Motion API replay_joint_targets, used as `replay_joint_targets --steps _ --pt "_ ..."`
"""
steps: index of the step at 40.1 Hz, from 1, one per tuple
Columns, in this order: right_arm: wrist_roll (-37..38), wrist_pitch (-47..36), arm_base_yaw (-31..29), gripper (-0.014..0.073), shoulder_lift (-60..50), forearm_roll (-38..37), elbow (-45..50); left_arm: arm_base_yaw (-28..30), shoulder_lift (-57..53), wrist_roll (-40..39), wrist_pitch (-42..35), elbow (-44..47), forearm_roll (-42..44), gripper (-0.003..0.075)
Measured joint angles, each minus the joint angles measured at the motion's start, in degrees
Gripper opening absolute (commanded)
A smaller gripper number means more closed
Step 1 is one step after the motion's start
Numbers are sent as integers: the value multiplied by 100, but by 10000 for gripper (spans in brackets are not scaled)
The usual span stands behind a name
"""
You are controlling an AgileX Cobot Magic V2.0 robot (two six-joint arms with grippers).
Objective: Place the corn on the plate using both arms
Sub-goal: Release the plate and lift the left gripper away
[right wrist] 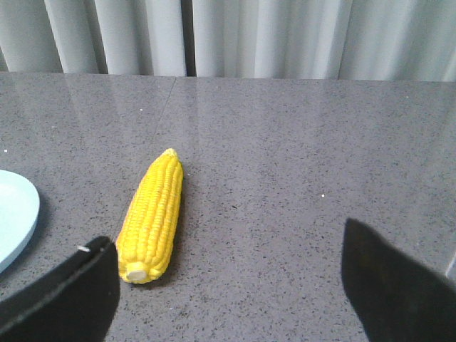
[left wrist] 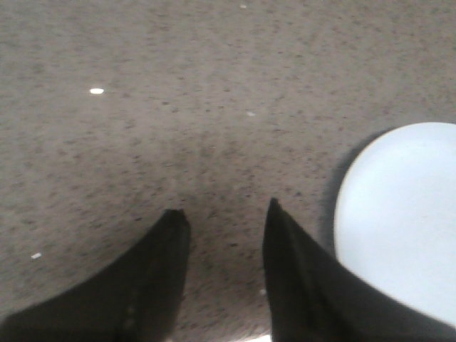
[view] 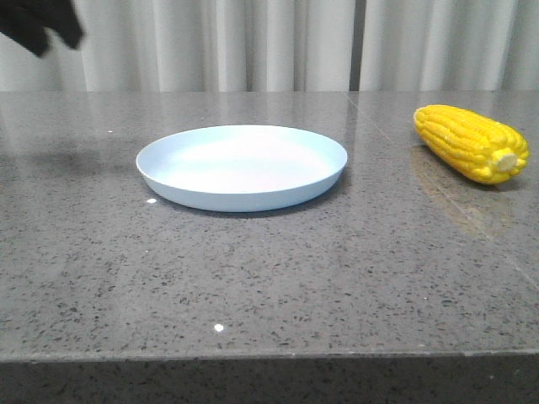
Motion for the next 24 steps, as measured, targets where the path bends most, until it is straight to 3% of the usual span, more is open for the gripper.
replay_joint_targets --steps 6,12,24 --pt "0 0 0 652 0 0 0 562 -758 -4 10 758 214 -20" --pt "0 0 0 652 0 0 0 899 -1797 -4 -249 1737 342 -20" --pt "0 0 0 652 0 -32 0 914 -4608 -4 -1624 3871 462 -20"
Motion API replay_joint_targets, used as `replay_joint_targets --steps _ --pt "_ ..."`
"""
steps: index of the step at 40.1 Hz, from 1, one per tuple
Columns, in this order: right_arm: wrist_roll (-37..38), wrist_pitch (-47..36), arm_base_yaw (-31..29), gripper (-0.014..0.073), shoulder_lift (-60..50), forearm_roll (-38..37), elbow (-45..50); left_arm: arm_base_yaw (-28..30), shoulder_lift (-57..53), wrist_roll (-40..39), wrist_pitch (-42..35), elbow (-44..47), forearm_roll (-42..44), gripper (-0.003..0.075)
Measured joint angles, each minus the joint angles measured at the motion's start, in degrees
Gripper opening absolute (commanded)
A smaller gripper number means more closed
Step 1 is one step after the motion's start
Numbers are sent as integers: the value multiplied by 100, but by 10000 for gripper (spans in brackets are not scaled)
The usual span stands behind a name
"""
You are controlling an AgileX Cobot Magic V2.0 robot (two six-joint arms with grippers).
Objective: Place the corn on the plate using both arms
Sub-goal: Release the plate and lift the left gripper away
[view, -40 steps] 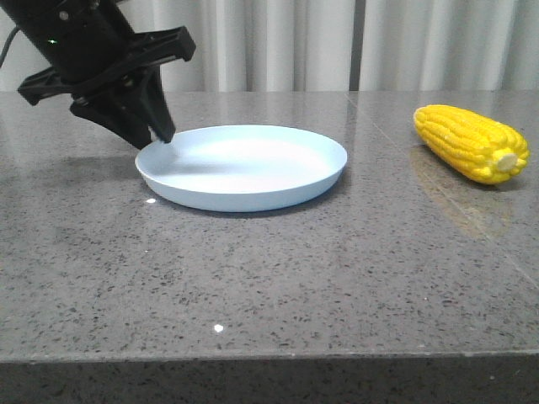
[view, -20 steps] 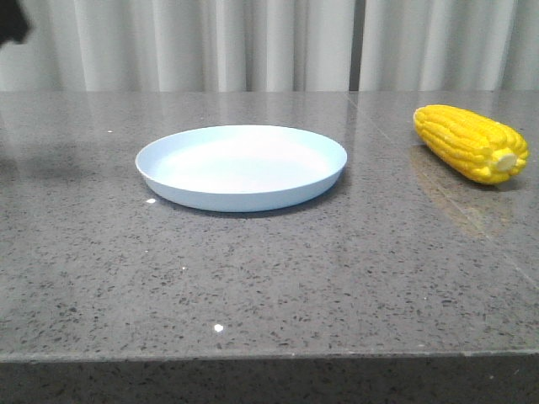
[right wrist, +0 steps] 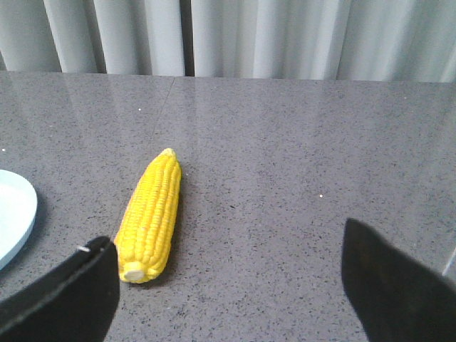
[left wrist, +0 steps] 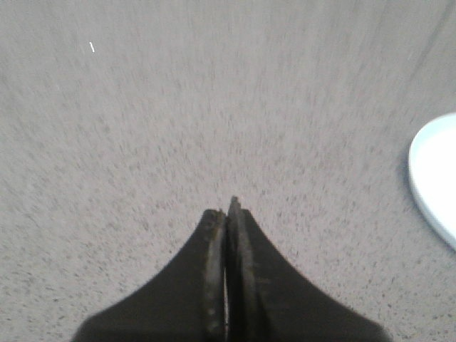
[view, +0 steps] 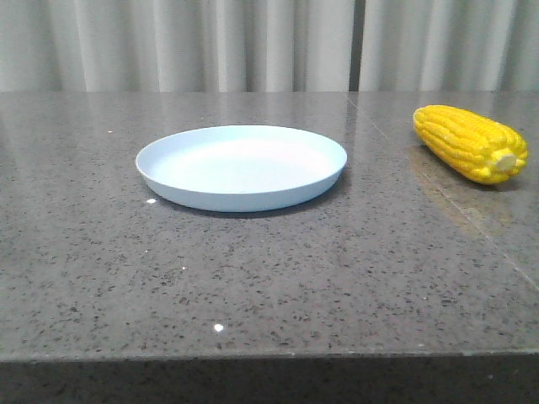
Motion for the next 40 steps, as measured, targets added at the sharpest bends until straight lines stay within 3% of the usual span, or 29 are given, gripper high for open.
replay_joint_targets --steps 8,16,30,40 --pt "-11 0 0 652 0 0 0 0 -1748 0 -443 862 229 -20" --pt "-11 0 0 652 0 -3 0 0 -2712 0 -479 1279 229 -20" --pt "-21 -62 0 652 207 168 -79 0 -2854 0 -488 1362 229 -20" --pt "-21 509 0 652 2121 276 -1089 0 -2854 0 -488 1362 229 -20"
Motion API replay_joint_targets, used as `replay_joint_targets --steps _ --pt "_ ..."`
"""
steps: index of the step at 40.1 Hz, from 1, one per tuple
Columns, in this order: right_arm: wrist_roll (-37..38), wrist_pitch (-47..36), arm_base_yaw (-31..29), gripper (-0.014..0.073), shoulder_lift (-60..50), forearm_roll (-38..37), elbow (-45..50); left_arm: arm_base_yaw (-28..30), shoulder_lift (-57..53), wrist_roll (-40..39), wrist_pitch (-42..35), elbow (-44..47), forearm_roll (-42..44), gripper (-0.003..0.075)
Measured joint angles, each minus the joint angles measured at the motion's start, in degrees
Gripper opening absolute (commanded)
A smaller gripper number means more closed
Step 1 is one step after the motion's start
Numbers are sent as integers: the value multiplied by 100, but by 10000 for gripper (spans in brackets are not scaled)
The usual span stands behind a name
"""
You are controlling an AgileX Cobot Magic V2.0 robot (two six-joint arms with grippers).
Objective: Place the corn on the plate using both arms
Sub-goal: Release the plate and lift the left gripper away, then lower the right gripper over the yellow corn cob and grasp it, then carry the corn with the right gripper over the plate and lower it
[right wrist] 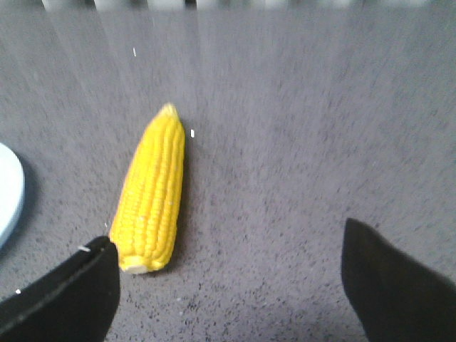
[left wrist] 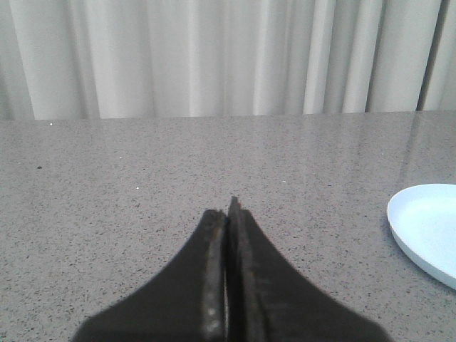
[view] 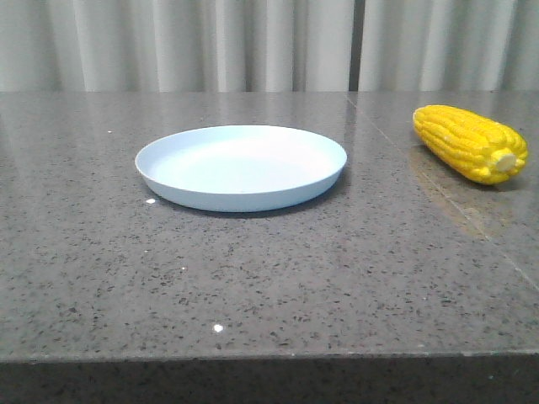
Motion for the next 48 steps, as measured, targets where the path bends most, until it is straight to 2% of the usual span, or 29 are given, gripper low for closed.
replay_joint_targets --steps 6,13,27,30,37,40,48 --pt "0 561 260 652 1338 13 -789 0 0 0 0 0 0 -20" --pt "0 709 806 652 2689 142 -1479 0 0 0 0 0 0 -20" --pt "0 722 891 645 4439 646 -2229 0 0 0 0 0 0 -20" --pt "0 722 891 574 4566 659 -2251 0 0 0 0 0 0 -20" --pt "11 733 891 248 4611 659 -2259 0 0 0 0 0 0 -20" --pt "11 748 891 159 4611 659 -2273 0 0 0 -3 0 0 -20" --pt "11 800 901 153 4261 659 -2273 0 0 0 -3 0 0 -20"
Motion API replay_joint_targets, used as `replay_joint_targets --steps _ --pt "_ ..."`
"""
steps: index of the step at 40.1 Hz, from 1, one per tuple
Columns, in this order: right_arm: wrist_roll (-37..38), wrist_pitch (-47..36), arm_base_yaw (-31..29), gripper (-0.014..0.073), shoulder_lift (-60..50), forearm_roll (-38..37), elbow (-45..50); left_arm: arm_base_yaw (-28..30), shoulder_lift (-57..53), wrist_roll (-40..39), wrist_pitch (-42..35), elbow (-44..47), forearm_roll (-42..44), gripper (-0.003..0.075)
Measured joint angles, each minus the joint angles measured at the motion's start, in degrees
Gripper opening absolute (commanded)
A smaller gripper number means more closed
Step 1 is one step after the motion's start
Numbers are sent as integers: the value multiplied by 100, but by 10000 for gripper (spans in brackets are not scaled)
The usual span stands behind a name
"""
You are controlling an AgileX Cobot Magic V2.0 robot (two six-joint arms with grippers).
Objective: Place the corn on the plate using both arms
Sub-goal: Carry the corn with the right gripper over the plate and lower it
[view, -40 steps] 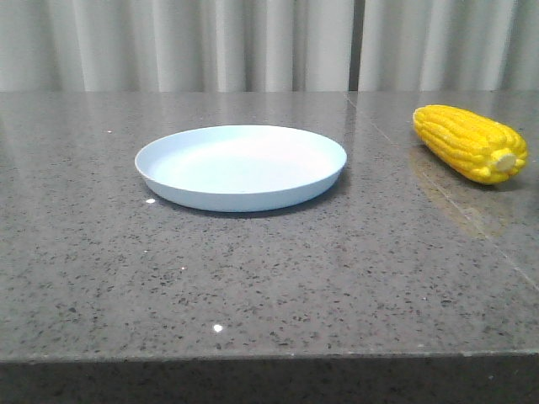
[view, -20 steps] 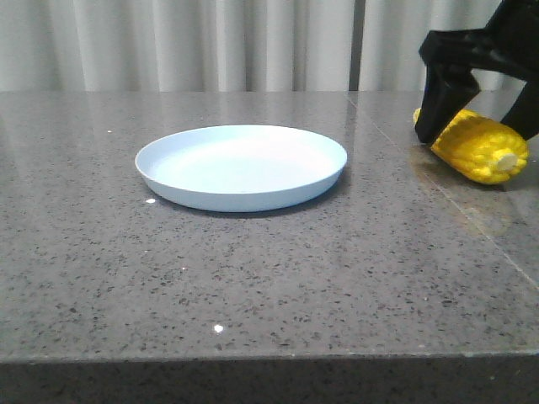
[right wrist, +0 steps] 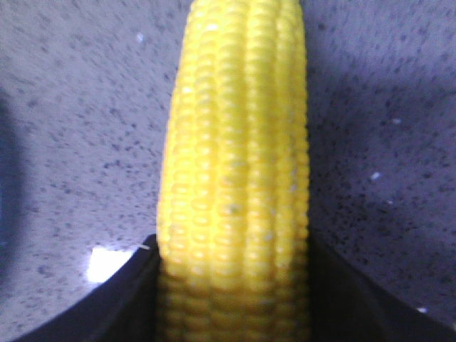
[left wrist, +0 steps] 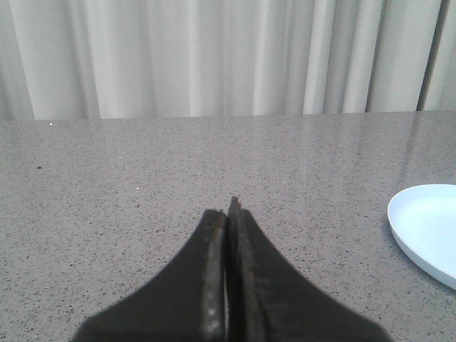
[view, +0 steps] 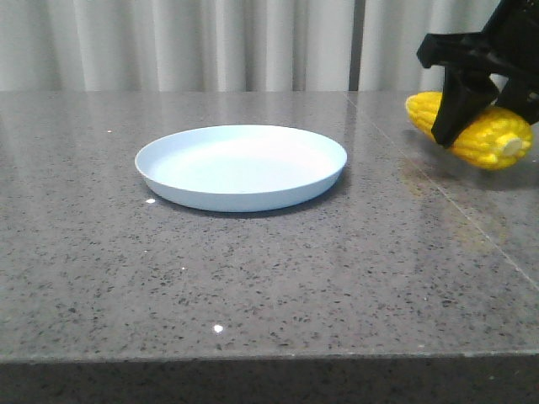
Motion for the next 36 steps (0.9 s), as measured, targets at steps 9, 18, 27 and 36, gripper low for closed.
replay_joint_targets --steps 9,18,27,36 --pt "214 444 415 153 -347 0 -542 0 0 0 0 0 0 -20" --pt "1501 576 1633 153 73 -566 -1387 0 0 0 0 0 0 -20" --pt "3212 828 2730 153 1004 -1952 -1948 0 0 0 -10 0 0 -20" --pt "4018 853 3021 155 1438 -2156 -2013 0 0 0 -10 0 0 -20"
